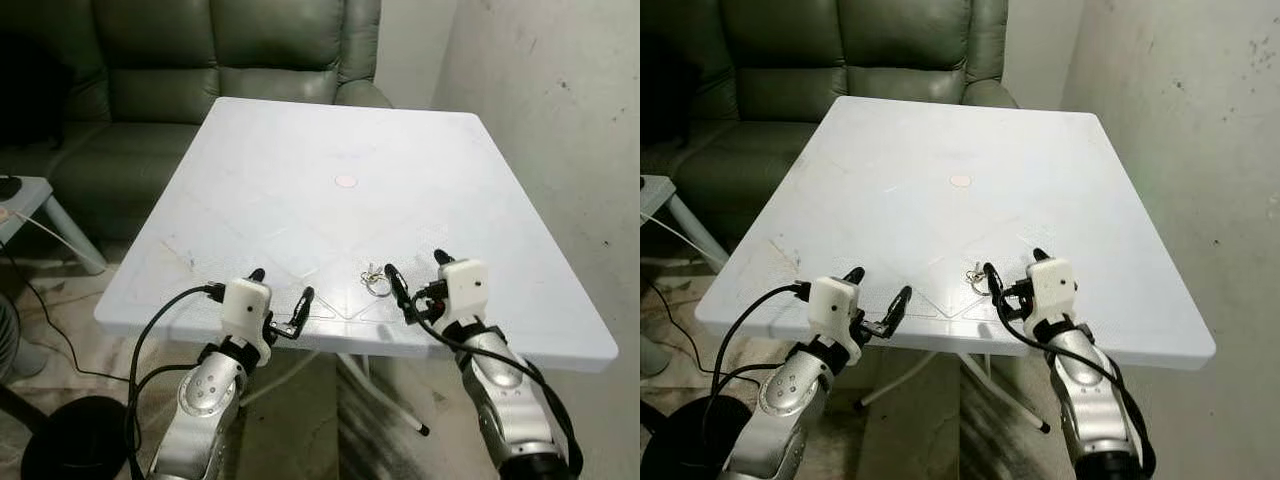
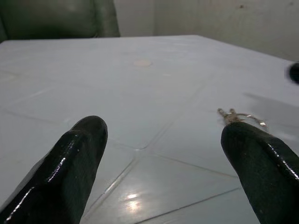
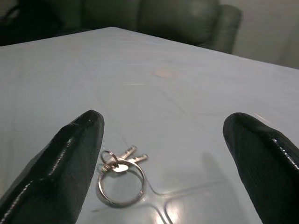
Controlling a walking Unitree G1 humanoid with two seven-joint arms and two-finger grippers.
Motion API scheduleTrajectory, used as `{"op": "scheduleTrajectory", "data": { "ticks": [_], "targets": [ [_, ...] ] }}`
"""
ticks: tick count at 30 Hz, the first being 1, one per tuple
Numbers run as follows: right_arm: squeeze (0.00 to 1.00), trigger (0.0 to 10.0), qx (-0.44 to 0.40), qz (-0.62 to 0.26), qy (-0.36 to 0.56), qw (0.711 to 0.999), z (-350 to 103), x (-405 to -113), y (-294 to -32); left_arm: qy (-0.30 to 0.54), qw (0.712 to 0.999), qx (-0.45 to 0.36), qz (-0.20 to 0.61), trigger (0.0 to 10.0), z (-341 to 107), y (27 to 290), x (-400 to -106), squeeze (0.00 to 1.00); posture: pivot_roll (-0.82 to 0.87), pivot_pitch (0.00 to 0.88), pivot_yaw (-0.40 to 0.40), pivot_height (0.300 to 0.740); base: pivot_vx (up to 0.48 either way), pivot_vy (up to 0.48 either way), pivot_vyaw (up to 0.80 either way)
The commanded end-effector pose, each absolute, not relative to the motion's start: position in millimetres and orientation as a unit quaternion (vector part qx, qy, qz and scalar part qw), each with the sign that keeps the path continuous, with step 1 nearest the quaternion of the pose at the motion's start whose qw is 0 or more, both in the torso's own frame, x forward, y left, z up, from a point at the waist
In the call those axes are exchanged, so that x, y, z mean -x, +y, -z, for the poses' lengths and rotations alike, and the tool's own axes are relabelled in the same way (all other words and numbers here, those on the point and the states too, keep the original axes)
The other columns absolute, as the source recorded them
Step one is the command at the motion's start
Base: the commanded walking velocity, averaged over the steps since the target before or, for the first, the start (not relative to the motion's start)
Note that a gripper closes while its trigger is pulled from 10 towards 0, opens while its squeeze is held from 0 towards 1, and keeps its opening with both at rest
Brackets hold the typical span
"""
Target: Hang keys on a hook
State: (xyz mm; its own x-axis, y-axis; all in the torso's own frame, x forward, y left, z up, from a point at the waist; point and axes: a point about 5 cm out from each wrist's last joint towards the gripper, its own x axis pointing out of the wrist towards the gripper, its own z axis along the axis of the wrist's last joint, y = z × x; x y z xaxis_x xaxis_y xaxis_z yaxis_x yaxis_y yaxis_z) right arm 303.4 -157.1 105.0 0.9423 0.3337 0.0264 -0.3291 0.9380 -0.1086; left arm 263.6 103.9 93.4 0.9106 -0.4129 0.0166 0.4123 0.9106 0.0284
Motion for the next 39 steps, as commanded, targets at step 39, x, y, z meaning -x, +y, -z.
{"op": "scheduleTrajectory", "data": {
  "ticks": [39],
  "targets": [
    [0.00,10.0,0.155,-0.316,0.035,0.935,-124.1,-359.9,-165.6,-0.020,0.975,-0.010,0.223,10.0,-106.4,95.2,-233.9,0.00,0.08,0.037,-0.088,0.740,0.000,0.000,0.00]
  ]
}}
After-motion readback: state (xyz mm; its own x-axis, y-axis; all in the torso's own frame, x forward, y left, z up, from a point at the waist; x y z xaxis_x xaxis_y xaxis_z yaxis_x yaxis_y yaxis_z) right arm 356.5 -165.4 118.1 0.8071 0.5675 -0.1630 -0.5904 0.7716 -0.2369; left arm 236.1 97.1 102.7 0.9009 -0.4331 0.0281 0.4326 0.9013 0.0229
